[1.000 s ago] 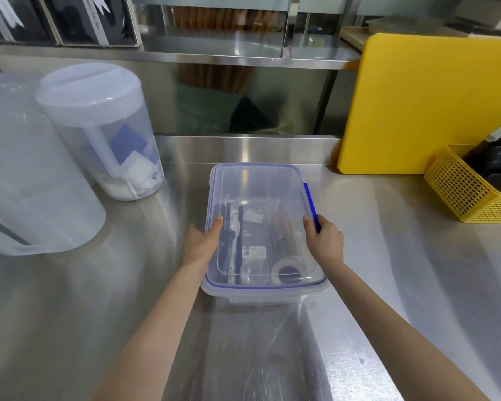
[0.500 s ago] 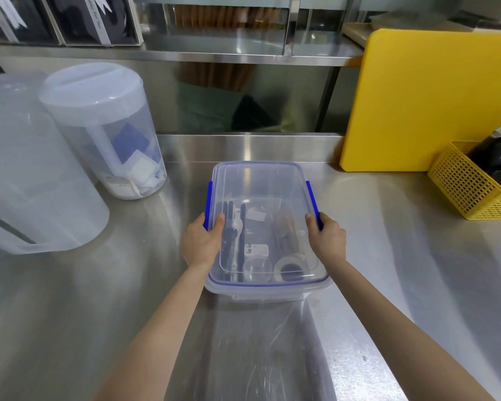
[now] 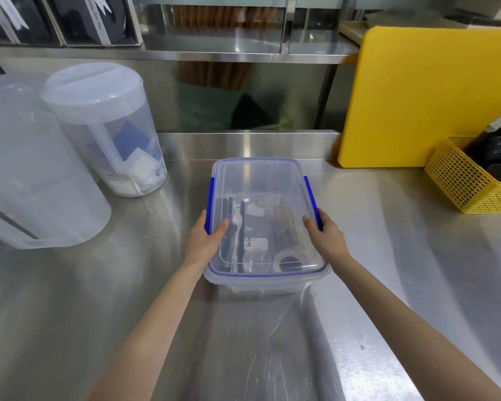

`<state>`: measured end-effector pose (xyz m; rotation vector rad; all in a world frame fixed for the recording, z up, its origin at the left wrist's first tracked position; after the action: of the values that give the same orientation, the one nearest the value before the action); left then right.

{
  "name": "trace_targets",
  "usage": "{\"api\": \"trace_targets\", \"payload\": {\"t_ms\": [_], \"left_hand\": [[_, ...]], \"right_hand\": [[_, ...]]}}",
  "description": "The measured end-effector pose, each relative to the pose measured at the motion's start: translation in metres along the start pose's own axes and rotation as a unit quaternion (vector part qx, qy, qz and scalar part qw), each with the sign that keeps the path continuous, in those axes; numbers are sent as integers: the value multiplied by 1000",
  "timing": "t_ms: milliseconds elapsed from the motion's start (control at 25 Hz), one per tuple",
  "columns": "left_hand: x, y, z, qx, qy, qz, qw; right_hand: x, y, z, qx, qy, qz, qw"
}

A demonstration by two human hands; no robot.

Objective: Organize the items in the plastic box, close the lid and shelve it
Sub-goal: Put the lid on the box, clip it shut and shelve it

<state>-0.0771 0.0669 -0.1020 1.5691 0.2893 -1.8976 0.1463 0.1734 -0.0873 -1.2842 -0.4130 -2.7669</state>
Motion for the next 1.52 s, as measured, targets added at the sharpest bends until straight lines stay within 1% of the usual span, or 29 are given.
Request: {"api": "trace_targets", "payload": {"t_ms": [80,200,360,480,560,640,800,1000,1200,1280,1520], "left_hand": [[13,9,0,48,1,1,999],[30,26,3,91,-4,-19,996],[41,53,-3,176,9,-38,984],[48,62,-4,198,19,-52,979],[48,66,-2,192,10,-62,979],[46,70,1,170,4,-72,983],[40,81,5,148,4,-83,986],[25,89,13,121,2,-100,988],[-4,81,24,102,25,-135,985],[-22,76,29,84,20,-144,986],[-82,54,41,58,58,-192,978]], "right_hand": [[-8,13,1,24,-14,1,1000],[-19,32,-1,53,-54,19,997],[-23,59,-4,96,-103,54,989],[-26,72,-8,132,-93,73,984],[-30,77,-9,142,-79,80,983],[-33,80,-10,143,-78,91,982],[-33,89,-7,117,-117,102,981],[-25,93,-2,110,-145,118,976],[3,84,14,96,-166,152,970],[21,77,21,93,-184,168,964],[78,51,46,76,-214,213,950]]}}
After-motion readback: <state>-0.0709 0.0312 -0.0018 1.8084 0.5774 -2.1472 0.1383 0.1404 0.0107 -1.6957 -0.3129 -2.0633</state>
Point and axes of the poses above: each hand's wrist, its own y-axis away from the middle knuckle, its own z-axis out of the back of the hand, x = y × z, the point moved 7 cm from there along -y, towards the middle knuckle, and after that the axes turned 5 degrees about y, right-handed, at the moved point
